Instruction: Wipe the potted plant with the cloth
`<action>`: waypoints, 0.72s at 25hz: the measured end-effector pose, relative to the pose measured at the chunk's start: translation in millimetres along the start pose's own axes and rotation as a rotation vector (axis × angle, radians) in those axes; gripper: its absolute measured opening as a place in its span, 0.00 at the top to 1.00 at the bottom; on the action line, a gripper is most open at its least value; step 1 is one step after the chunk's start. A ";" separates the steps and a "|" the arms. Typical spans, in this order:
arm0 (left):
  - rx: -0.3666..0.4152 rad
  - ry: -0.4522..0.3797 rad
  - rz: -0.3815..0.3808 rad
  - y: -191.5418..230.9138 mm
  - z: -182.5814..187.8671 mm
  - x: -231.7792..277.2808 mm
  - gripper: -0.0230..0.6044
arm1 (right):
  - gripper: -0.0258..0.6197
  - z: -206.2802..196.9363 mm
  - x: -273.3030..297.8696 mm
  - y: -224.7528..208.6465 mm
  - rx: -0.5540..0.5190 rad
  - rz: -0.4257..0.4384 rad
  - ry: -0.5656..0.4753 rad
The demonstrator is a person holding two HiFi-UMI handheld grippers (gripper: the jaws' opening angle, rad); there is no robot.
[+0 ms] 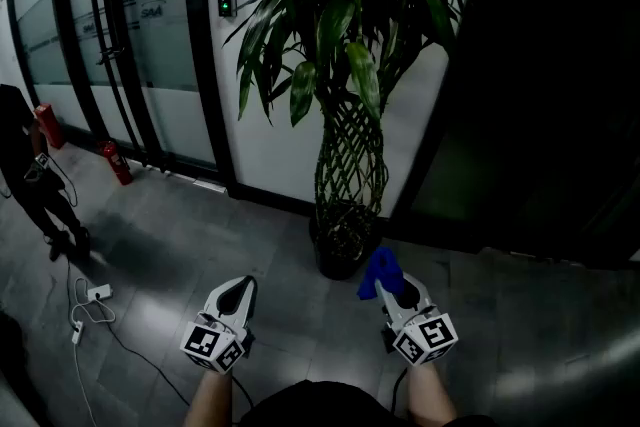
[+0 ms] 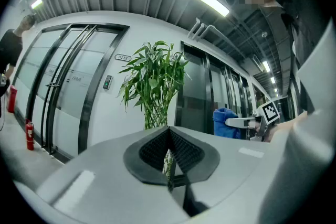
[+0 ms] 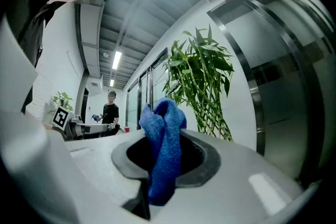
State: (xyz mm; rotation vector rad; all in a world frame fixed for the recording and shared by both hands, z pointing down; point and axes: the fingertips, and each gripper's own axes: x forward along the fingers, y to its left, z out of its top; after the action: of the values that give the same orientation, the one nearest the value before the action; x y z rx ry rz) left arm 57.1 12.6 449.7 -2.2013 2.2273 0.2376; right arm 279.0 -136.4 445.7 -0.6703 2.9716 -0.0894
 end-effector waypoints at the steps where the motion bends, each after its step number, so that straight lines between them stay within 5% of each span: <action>1: -0.003 -0.002 0.005 4.7 0.6 -2.7 0.95 | 0.82 2.3 2.3 7.0 0.003 0.005 0.002; 8: -0.025 0.009 0.046 35.6 -11.8 -20.6 0.95 | 0.82 -9.8 19.5 39.5 -0.010 0.042 0.051; 18: 0.007 -0.003 0.102 35.2 -11.7 47.2 0.95 | 0.82 1.9 77.5 -21.5 0.014 0.117 -0.009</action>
State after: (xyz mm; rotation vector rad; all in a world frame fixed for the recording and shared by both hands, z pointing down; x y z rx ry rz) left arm 22.6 -35.5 460.0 -2.0849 2.3373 0.2330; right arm 218.6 -189.3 439.3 -0.4920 2.9904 -0.0973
